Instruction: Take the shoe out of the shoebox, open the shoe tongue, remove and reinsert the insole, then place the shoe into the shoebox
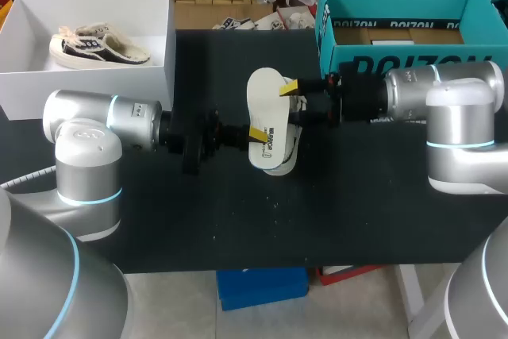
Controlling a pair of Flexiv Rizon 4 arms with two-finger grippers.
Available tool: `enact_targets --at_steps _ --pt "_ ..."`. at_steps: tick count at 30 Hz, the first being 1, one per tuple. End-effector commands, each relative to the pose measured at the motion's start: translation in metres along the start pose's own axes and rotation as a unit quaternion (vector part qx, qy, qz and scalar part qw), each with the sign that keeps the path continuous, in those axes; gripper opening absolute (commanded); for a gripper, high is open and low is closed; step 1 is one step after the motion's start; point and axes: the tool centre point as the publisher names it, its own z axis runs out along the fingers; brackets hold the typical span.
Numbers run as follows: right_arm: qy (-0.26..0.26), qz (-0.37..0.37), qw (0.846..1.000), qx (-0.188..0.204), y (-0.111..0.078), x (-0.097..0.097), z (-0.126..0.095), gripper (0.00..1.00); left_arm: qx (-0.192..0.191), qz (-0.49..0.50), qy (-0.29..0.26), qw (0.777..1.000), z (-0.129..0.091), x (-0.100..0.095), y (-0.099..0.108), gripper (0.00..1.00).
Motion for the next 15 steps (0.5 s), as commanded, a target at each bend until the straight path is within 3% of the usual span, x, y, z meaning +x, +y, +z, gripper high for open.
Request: enact_targets --at_steps 1,3,8,10,14,15 --pt "-0.005 -0.004 1.000 0.005 0.000 -0.003 0.015 0.76 -0.002 0.002 0.001 1.000 0.001 0.000 -0.001 0.00" --pt "-0.007 -0.006 1.000 0.009 -0.001 -0.004 0.019 0.67 -0.002 0.002 0.001 1.000 0.001 0.000 -0.001 0.00" --pt "-0.010 -0.005 1.000 0.020 -0.001 -0.005 0.027 0.58 -0.002 0.002 0.001 1.000 0.001 0.000 -0.001 0.00" --pt "-0.014 -0.005 1.000 0.023 -0.001 -0.006 0.029 0.49 -0.002 0.002 0.001 1.000 0.001 0.000 -0.001 0.00" --pt "-0.016 -0.003 1.000 0.026 0.000 -0.006 0.030 0.40 -0.002 0.002 0.001 1.000 0.001 0.000 -0.001 0.00" --pt "-0.027 0.003 0.999 0.025 0.000 -0.006 0.030 0.05 -0.002 0.002 0.001 1.000 0.001 0.000 -0.001 0.00"
